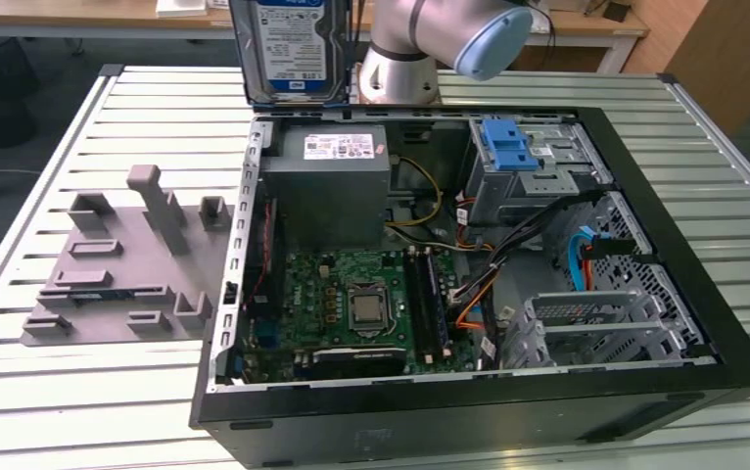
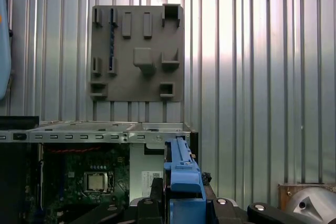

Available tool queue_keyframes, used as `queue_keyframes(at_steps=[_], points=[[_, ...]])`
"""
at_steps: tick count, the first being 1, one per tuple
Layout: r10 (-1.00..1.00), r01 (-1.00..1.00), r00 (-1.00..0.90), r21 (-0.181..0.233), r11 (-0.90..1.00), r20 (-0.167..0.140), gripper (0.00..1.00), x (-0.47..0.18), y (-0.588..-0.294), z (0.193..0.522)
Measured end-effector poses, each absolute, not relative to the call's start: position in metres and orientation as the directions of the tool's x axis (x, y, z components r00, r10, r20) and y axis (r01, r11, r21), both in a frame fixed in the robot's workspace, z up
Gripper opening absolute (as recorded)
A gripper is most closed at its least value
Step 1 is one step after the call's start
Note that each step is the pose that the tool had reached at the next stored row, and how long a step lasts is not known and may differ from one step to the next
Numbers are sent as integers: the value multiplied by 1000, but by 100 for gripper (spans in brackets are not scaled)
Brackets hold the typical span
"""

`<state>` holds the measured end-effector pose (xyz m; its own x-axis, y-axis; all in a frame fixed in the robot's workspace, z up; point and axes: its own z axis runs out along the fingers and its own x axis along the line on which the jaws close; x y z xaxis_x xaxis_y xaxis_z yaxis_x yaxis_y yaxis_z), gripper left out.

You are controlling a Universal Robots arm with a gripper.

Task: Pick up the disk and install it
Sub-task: 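Pick up the disk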

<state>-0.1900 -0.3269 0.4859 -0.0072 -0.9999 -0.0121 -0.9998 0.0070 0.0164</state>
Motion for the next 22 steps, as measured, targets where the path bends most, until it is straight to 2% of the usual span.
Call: queue_keyframes(at_steps=[22], points=[[-1000,-1000,-7,16,7,-12,36,-158,-327,486]])
